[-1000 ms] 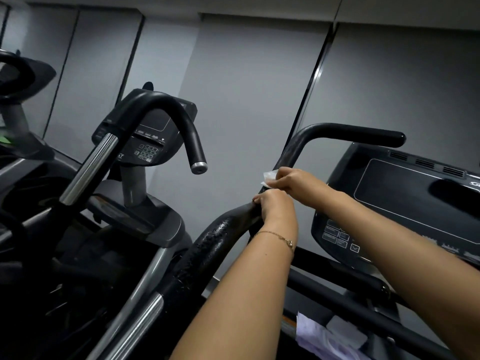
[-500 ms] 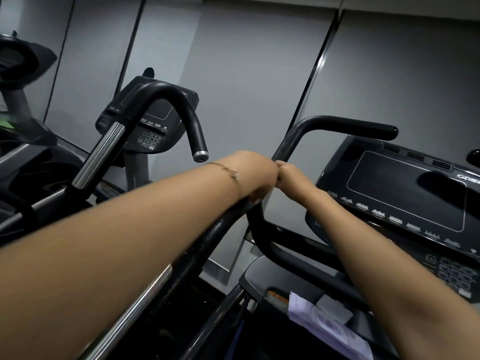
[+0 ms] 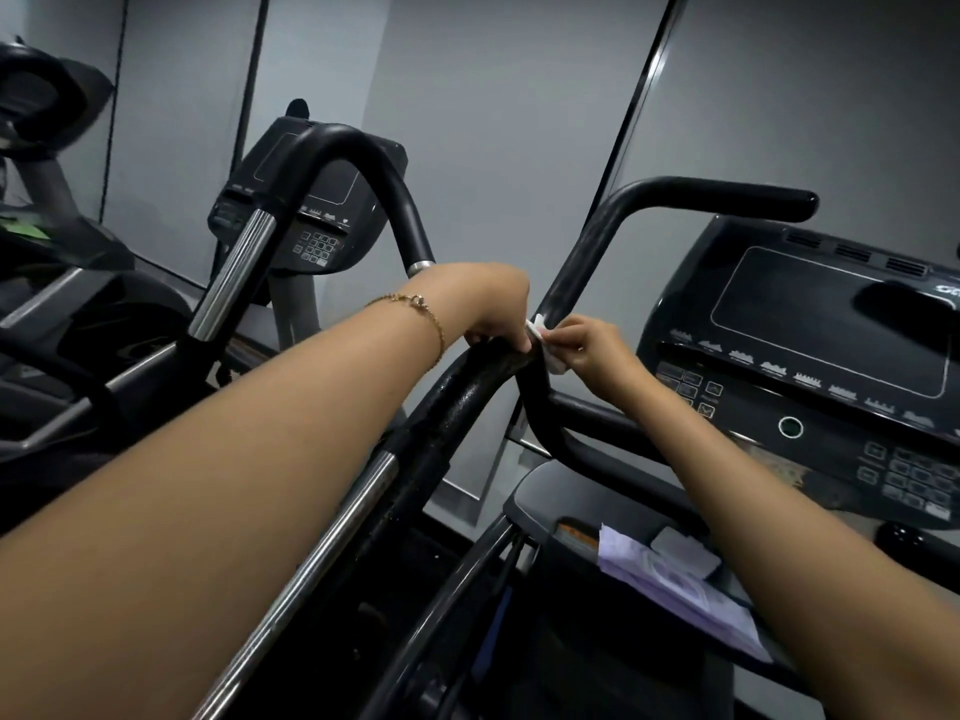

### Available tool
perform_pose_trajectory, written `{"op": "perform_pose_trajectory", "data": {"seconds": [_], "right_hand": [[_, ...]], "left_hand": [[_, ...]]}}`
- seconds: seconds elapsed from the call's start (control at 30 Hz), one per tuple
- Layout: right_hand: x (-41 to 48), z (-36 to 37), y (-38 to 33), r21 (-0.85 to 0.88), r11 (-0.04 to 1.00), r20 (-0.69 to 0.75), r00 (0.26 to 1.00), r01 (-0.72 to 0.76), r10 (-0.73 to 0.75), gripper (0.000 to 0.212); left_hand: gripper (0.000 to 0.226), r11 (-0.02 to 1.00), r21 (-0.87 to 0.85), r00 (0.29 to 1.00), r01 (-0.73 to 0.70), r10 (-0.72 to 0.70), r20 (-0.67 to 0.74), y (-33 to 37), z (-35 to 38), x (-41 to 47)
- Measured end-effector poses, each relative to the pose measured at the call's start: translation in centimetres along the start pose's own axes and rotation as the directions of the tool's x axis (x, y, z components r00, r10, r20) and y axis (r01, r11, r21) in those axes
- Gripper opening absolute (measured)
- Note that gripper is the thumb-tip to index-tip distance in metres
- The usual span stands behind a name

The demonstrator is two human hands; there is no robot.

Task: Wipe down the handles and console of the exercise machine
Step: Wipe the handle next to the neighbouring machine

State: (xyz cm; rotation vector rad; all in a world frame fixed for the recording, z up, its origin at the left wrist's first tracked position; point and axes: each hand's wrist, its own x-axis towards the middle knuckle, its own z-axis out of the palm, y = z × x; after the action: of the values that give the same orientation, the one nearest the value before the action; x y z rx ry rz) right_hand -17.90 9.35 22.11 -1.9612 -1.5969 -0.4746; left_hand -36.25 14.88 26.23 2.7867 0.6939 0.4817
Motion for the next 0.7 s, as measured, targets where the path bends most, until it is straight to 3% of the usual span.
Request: {"op": "perform_pose_trajectory", "data": {"seconds": [0.07, 0.17, 0.3, 0.37, 0.43, 0.5, 0.53, 0.6, 0.7], "right_hand": [[0.5, 0.2, -0.1, -0.068, 0.998, 0.0, 1.0, -0.008, 0.008, 0.023], [0.7, 1.5, -0.6, -0.101, 0.992, -0.121, 0.991, -0.073, 0.061, 0.024], [-1.3, 0.7, -0.7, 0.126, 0.989, -0.083, 0.992, -0.084, 0.095, 0.024], [-1.1, -0.8, 0.5, 0.265, 0.941, -0.134, 0.958, -0.21, 0.252, 0.027], [0.1, -1.7, 2.2, 0.486, 0.768, -0.189, 0.808, -0.417, 0.558, 0.028], [1.5, -1.2, 2.7, 0.7, 0.476, 0.006, 0.671, -0.532, 0.742, 0.027], [1.9, -0.6, 2.3, 0.74, 0.377, 0.111, 0.653, -0.558, 0.749, 0.024], [2.0, 0.7, 1.0, 0.72, 0.349, 0.226, 0.678, -0.6, 0.7, 0.018], [1.1, 0.9, -0.2, 0.666, 0.406, 0.285, 0.716, -0.626, 0.637, 0.023]], "left_hand": [[0.033, 1.0, 0.004, 1.0, 0.006, -0.006, -0.003, 0.2, 0.1, 0.0], [0.033, 1.0, -0.004, 1.0, 0.021, -0.021, -0.006, 0.2, 0.3, 0.0], [0.034, 0.999, 0.026, 1.0, 0.02, -0.02, -0.006, 0.7, 0.1, -0.2], [0.035, 0.999, 0.039, 1.0, 0.022, -0.022, 0.008, 0.7, -0.1, 0.0], [0.034, 0.998, 0.046, 0.999, 0.031, -0.032, 0.022, 0.7, -0.1, 0.3], [0.033, 0.998, 0.053, 0.999, 0.041, -0.042, 0.027, 0.6, -0.1, 0.6], [0.032, 0.998, 0.053, 0.999, 0.042, -0.043, 0.027, 0.5, -0.1, 0.7], [0.031, 0.999, 0.037, 0.999, 0.038, -0.039, 0.02, 0.3, 0.0, 0.8], [0.031, 0.999, 0.022, 0.999, 0.031, -0.031, 0.01, 0.3, 0.1, 0.5]]}}
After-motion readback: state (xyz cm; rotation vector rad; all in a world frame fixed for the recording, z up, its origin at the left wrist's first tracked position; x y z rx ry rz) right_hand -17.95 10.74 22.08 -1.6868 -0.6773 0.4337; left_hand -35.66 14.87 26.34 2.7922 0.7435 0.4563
